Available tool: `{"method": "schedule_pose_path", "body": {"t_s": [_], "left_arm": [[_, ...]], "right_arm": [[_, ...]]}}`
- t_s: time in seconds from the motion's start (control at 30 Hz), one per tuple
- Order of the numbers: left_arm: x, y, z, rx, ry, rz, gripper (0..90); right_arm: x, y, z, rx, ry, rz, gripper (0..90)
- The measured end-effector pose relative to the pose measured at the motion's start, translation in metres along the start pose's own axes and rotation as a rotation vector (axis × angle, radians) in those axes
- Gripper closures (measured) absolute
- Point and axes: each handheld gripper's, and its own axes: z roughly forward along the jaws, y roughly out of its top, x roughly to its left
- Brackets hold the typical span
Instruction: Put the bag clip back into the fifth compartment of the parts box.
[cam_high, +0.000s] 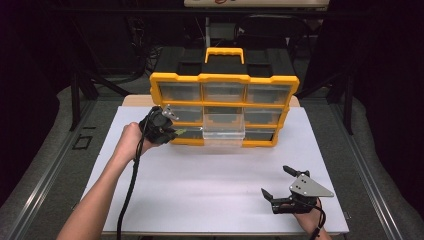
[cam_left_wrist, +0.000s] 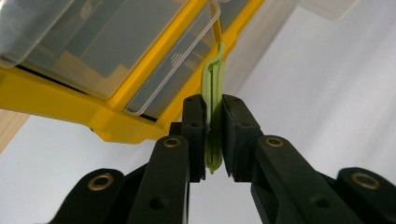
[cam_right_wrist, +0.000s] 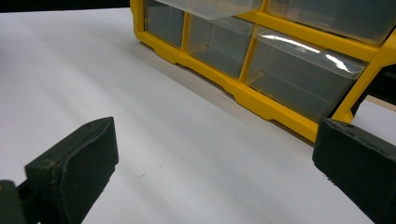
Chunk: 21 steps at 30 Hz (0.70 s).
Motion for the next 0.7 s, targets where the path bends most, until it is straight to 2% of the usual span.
{"method": "schedule_pose_path", "body": {"t_s": [0.27, 0.7], "left_arm": [[0.003, 0.004, -0.005, -0.002, 0.004, 0.004, 80.3], [0.005, 0.02, -0.023, -0.029, 0.038, 0.017, 80.3]], "right_arm": [[-0.001, 0.0, 0.001, -0.003, 0.001, 0.007, 0.0], [-0.001, 0.0, 0.0, -0.001, 0.003, 0.004, 0.0]]}}
